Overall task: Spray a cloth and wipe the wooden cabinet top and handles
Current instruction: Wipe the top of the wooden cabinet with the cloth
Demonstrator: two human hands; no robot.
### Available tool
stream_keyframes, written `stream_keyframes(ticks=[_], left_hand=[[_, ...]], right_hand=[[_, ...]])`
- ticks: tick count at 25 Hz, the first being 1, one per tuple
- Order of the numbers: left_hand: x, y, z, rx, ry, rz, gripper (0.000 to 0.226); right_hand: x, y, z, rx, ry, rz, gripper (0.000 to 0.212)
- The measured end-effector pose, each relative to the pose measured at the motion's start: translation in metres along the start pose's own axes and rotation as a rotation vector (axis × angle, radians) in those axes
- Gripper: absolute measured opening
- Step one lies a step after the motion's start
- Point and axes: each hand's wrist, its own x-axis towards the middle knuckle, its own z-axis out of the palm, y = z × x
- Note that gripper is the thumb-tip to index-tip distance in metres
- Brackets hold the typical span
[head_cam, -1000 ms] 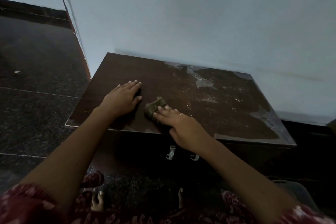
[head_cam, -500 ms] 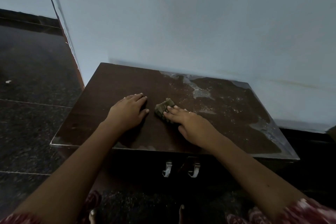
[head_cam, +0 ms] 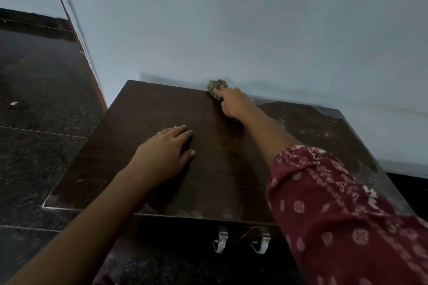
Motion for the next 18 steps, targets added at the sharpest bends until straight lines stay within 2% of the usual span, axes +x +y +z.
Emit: stream_keyframes(ticks=[8,18], left_hand=[[-0.003,0.004,0.006,0.039,0.001,-0.004,0.057],[0.006,0.039,0.005,0.024,0.037,-0.031,0.049]], right_hand=[[-0.083,-0.003,0.0,0.026,-0.018,0.004,0.058],[-0.228,0.012,0.026,0.085,0.022,-0.263,0.049]])
